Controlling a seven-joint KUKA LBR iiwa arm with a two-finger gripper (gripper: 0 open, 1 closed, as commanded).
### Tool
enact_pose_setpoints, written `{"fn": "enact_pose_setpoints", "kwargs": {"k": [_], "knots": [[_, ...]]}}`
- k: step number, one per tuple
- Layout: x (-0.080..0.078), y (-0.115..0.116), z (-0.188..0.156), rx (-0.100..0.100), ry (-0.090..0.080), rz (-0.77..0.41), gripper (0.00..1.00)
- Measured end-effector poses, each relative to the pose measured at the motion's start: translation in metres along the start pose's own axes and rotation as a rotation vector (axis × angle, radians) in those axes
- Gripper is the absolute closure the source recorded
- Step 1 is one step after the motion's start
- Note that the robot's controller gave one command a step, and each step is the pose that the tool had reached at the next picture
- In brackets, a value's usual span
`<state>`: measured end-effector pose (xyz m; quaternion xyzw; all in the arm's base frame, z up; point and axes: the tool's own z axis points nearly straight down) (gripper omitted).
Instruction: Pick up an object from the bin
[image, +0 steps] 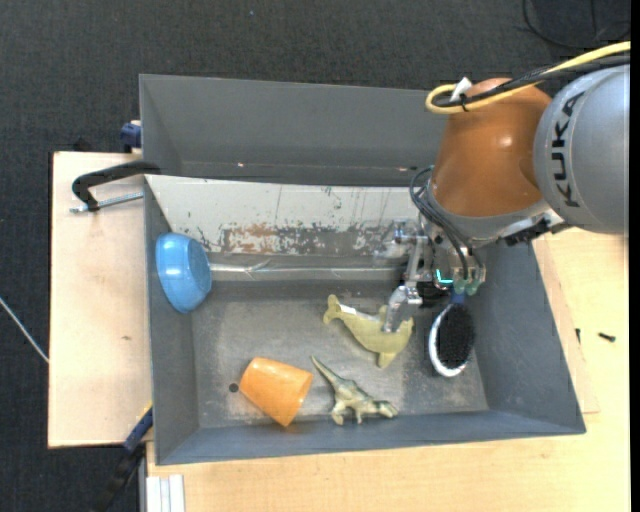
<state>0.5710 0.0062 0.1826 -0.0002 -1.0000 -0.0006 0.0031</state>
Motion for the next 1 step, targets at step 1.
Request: {"fn": "enact_pose_setpoints", "kwargs": {"k": [1], "knots": [[0.0318, -0.053, 0.111, 0.001, -0.015, -0.214, 0.0]]}}
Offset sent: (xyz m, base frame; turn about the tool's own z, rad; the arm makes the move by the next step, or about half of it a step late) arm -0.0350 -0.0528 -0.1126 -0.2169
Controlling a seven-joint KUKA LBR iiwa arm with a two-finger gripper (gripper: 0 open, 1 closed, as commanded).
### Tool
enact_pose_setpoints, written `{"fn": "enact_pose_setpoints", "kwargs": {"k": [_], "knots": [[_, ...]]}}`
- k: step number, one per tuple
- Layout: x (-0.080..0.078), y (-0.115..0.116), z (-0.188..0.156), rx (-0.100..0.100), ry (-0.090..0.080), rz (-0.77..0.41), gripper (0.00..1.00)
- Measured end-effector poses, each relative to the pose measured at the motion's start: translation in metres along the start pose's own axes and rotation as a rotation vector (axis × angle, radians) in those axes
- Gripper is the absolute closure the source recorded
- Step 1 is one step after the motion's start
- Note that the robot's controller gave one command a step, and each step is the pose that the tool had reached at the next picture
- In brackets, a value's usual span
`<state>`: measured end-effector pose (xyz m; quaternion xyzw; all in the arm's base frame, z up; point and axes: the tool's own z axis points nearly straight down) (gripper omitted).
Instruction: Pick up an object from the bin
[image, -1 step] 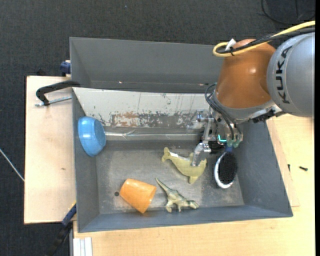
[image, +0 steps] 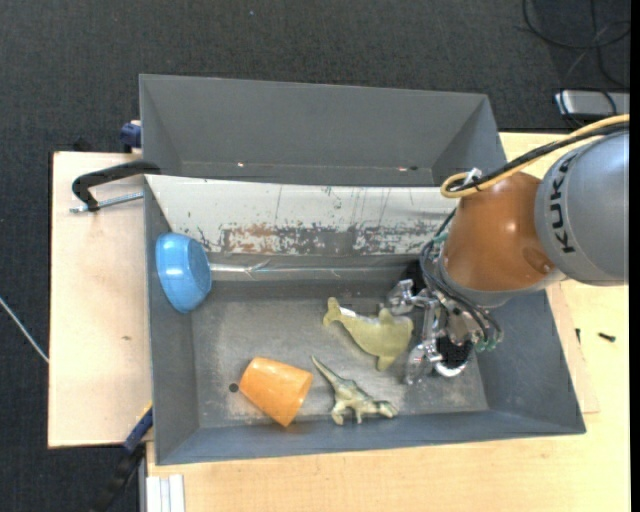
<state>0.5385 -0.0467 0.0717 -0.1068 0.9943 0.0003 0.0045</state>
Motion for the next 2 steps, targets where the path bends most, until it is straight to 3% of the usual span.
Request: {"fn": "enact_pose_setpoints", "kwargs": {"k": [1, 2], "knots": [[-0.002, 0.001, -0.002, 0.001, -0.006, -0.001, 1.0], [0.027, -0.005, -0.163, 0.004, -0.005, -0.08, 1.0]]}}
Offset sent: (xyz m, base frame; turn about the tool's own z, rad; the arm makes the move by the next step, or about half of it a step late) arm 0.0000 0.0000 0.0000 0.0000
